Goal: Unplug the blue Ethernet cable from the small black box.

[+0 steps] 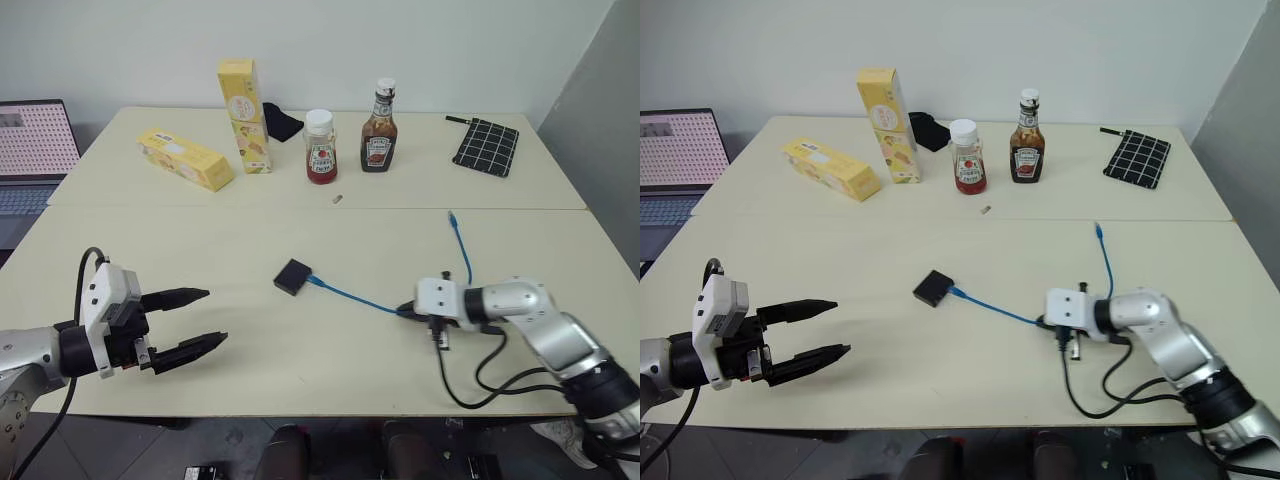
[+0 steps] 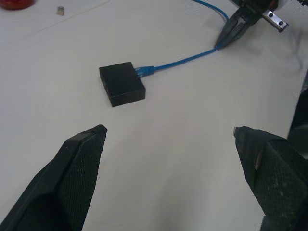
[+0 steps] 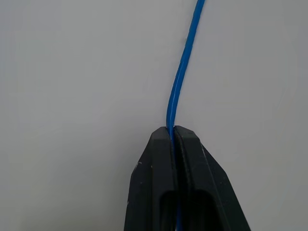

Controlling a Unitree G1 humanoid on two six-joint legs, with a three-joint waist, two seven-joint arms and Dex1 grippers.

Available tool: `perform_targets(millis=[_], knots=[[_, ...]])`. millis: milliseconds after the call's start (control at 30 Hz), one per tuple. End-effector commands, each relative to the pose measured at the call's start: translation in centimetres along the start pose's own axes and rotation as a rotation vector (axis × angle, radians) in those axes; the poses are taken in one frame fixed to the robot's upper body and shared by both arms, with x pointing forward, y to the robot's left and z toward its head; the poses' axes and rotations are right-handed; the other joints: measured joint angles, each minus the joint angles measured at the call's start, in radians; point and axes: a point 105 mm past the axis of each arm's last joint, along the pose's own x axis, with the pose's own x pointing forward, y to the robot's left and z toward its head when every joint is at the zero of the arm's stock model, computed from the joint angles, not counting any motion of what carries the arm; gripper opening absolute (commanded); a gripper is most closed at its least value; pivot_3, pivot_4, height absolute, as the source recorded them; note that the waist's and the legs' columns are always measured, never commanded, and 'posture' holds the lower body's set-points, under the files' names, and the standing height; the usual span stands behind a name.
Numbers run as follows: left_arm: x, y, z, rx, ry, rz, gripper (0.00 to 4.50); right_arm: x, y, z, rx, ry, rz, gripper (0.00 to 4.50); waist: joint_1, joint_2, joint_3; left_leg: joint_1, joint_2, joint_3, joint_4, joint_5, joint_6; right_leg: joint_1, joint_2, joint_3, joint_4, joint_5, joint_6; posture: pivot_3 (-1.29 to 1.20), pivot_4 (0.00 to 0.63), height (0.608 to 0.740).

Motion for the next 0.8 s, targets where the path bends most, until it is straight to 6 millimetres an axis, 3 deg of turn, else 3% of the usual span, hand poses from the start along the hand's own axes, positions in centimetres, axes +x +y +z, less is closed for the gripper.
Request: perform_targets(millis=[33, 133, 167, 300, 400, 533, 800], knots=[[0.6, -0.3, 0.4, 0.022, 0.006, -0.034, 4.5, -1.8, 0.3, -2.6, -0.017, 0.107, 0.027, 0.05, -0.001, 0.0, 0.0, 0.0, 0.0, 0.001, 0.0, 0.0, 0.0, 0.0, 0.0, 0.0, 0.0, 0.0, 0.0, 0.0, 0.15, 0.74], [1.0, -0.4, 0.3, 0.018, 0.008, -0.044, 4.5, -1.8, 0.6, -2.8, -0.015, 0.099, 0.044, 0.05, 0.001, 0.0, 0.0, 0.0, -0.001, 0.001, 0.0, 0.0, 0.0, 0.001, 0.0, 0.0, 0.0, 0.0, 0.0, 0.0, 0.15, 0.74], [1.0, -0.4, 0.3, 0.018, 0.008, -0.046, 4.5, -1.6, 0.5, -2.6, -0.017, 0.084, 0.033, 0.49, 0.001, -0.001, 0.0, 0.0, 0.0, 0.0, 0.0, 0.0, 0.0, 0.002, 0.0, 0.0, -0.001, 0.0, 0.0, 0.0, 0.15, 0.74], [1.2, -0.7, 0.3, 0.019, 0.011, -0.057, 4.5, -1.1, 0.2, -1.4, 0.036, 0.015, 0.011, 1.31, 0.0, -0.001, 0.0, 0.001, 0.0, 0.0, 0.0, 0.0, 0.0, 0.003, 0.0, 0.0, -0.001, 0.0, 0.0, 0.0, 0.15, 0.74], [1.2, -0.8, 0.2, 0.017, 0.016, -0.059, 4.5, -0.6, 0.3, 0.7, 0.152, -0.098, 0.008, 2.16, -0.001, -0.001, 0.0, 0.001, 0.001, 0.0, 0.0, 0.0, 0.0, 0.003, 0.0, 0.0, -0.001, 0.0, 0.0, 0.0, 0.15, 0.74], [1.2, -0.8, -0.1, 0.015, 0.022, -0.05, 4.5, 1.4, 0.4, 2.9, 0.237, -0.188, -0.003, 3.11, -0.003, 0.0, 0.0, 0.001, 0.001, -0.001, 0.0, 0.0, 0.0, 0.002, 0.0, 0.001, -0.001, 0.0, 0.0, 0.0, 0.15, 0.74], [1.6, -0.9, -0.2, 0.024, 0.027, -0.044, 4.5, 7.1, -2.0, 6.0, 0.351, -0.264, -0.132, 3.11, -0.005, 0.001, 0.001, 0.0, 0.001, -0.001, 0.0, 0.0, 0.0, -0.002, 0.001, 0.001, 0.002, 0.0, -0.001, 0.0, 0.15, 0.74]])
